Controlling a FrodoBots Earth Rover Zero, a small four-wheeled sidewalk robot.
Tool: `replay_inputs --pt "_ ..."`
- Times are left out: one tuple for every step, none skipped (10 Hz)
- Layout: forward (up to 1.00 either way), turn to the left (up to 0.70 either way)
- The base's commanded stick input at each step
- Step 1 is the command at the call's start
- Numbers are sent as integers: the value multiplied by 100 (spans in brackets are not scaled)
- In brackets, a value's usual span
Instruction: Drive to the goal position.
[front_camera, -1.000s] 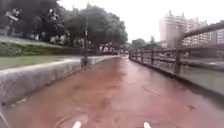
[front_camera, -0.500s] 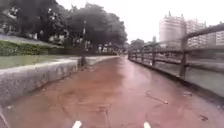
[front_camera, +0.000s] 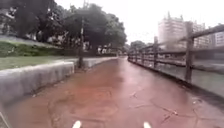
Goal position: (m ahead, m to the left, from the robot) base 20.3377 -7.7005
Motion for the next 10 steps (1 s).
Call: replay_inputs --pt "50 0" --pt "50 0" --pt "50 0" --pt "50 0" --pt "50 0" --pt "50 0" --pt "50 0" --pt "50 0" --pt "50 0" --pt "50 0"
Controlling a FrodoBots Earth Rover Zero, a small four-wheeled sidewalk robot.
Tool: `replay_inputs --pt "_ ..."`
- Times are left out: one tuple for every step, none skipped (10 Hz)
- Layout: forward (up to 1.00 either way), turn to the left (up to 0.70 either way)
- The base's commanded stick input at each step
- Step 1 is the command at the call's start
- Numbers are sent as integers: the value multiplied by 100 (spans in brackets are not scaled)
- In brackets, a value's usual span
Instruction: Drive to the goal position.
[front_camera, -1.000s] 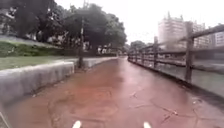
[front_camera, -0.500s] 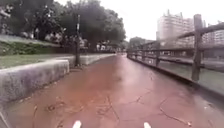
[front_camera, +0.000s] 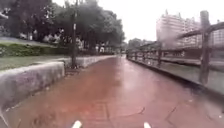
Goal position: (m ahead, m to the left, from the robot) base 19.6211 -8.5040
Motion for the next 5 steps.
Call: replay_inputs --pt "50 0" --pt "50 0" --pt "50 0" --pt "50 0" --pt "50 0"
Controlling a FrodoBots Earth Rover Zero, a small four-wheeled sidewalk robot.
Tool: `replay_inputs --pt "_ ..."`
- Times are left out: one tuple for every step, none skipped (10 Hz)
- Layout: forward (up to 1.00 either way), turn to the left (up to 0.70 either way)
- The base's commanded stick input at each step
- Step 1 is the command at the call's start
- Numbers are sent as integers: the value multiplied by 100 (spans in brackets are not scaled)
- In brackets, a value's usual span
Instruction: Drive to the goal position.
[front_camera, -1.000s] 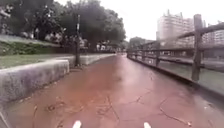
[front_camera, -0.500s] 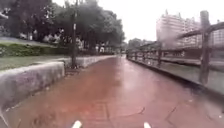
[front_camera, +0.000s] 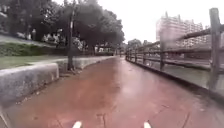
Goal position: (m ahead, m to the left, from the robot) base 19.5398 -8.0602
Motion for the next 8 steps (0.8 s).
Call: replay_inputs --pt "50 0" --pt "50 0" --pt "50 0" --pt "50 0" --pt "50 0" --pt "50 0" --pt "50 0" --pt "50 0"
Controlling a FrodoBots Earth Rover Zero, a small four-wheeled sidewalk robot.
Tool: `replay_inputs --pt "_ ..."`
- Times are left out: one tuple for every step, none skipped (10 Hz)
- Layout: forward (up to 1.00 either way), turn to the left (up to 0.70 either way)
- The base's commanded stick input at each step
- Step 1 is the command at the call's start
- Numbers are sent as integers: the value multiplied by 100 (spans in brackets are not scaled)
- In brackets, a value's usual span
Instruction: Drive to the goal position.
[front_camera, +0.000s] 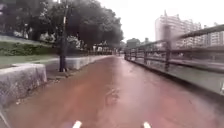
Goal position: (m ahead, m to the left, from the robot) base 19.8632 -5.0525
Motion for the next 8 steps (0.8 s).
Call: replay_inputs --pt "50 0" --pt "50 0" --pt "50 0" --pt "50 0" --pt "50 0" --pt "50 2" --pt "50 21" --pt "50 39"
